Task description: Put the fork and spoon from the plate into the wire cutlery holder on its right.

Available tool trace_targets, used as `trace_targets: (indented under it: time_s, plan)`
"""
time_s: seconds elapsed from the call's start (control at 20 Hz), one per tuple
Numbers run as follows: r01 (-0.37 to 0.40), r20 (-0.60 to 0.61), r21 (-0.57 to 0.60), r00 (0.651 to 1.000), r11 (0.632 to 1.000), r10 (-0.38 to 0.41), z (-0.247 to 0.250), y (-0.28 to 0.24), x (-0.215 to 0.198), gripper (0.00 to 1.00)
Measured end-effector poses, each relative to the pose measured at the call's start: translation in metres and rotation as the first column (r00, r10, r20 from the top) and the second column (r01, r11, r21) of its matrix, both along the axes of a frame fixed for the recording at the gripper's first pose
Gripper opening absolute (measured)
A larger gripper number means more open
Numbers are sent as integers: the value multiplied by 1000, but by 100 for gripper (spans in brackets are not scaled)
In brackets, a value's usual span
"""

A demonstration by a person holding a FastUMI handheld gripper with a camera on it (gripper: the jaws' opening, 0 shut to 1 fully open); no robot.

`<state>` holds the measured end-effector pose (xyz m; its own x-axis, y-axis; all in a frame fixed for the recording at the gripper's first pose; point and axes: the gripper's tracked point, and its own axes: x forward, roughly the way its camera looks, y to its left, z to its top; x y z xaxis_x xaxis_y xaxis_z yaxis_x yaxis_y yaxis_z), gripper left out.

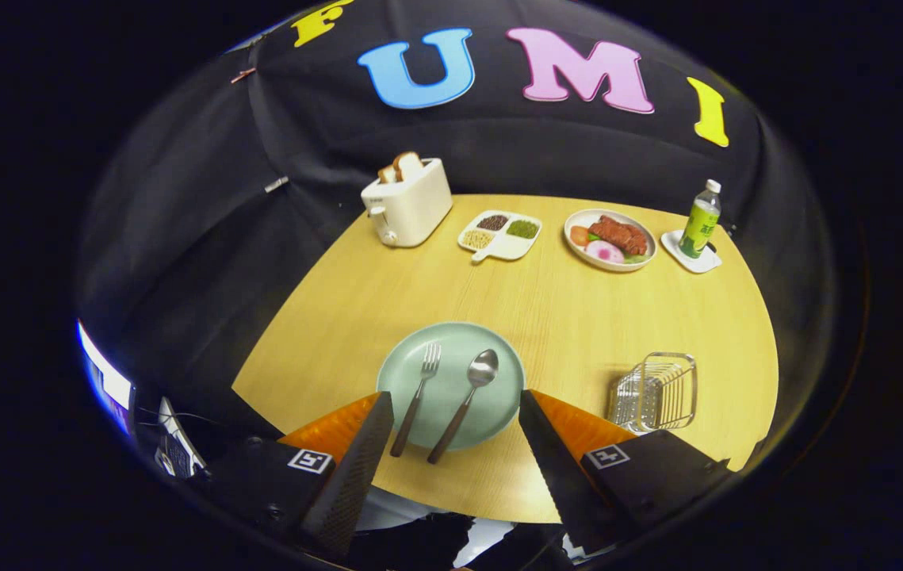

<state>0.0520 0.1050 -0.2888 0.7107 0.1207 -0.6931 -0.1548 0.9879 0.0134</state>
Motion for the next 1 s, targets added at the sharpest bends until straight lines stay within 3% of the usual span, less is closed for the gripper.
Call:
trace_targets:
  time_s: [0.4,0.75,1.0]
  plan:
    - [67,-262,-41,962,997,-75,-112,-5,11,100]
    - [71,-283,-80,955,994,-91,-138,-4,30,99]
    - [87,-337,-95,934,992,-114,-154,-7,30,80]
